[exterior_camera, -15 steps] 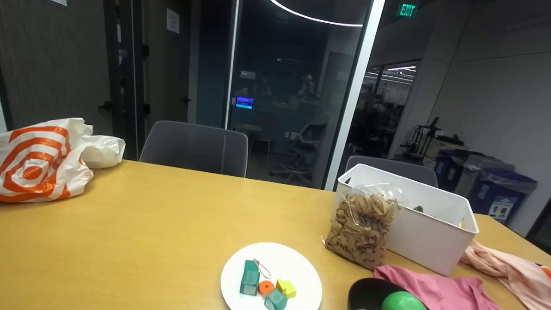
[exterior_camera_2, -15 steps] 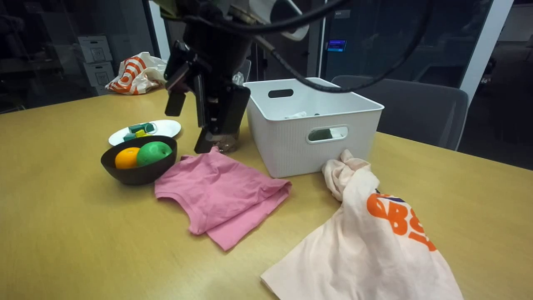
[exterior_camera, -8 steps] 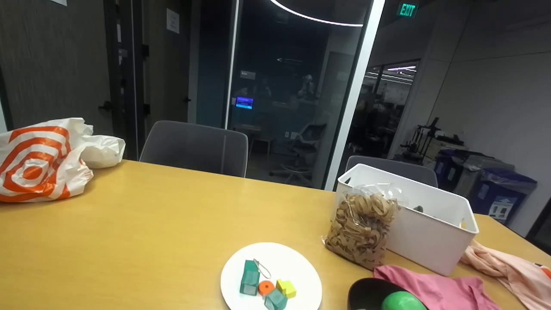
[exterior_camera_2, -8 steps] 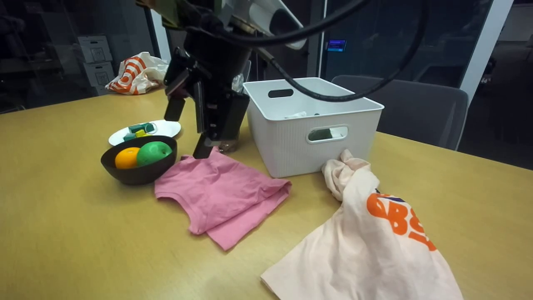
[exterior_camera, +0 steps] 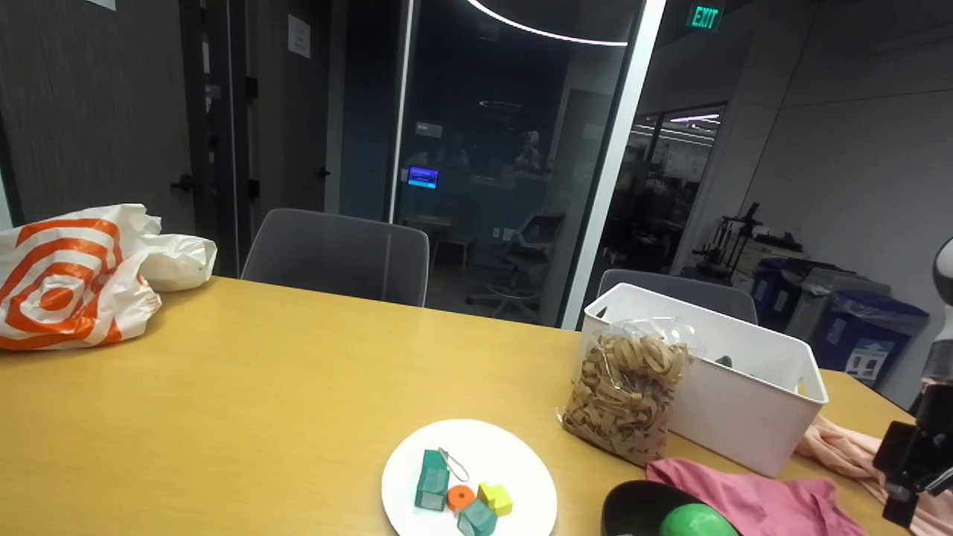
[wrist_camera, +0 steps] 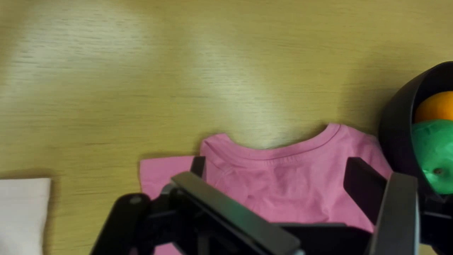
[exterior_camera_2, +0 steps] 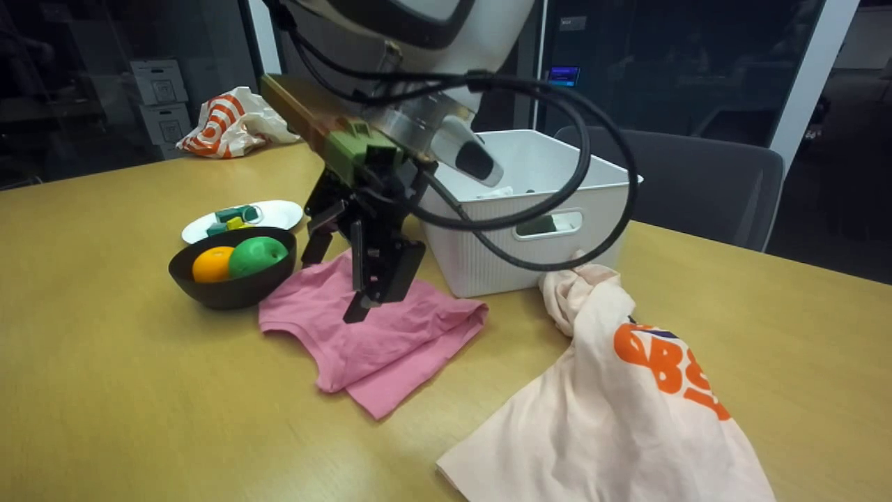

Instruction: Put the two shirts in the white basket together

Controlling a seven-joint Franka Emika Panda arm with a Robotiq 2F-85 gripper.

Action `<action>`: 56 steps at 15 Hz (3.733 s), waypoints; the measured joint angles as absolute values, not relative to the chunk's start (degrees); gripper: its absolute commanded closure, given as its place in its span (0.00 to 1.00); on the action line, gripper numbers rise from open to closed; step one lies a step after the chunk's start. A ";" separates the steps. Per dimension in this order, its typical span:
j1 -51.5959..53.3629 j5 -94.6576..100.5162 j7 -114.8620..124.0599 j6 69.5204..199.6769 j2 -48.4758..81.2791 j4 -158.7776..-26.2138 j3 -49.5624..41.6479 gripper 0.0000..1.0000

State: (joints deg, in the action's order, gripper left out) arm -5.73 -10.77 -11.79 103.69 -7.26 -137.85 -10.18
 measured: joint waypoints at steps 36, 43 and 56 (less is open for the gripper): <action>-7.47 14.07 22.43 136.18 -1.01 -139.96 -10.41 0.88; -5.50 -5.53 -2.71 127.53 -6.45 -140.79 -8.09 0.86; -0.24 -12.65 -22.65 116.63 -12.09 -142.77 -4.67 0.87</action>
State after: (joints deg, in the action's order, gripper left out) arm -0.24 -12.65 -22.65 116.63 -12.09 -142.77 -4.67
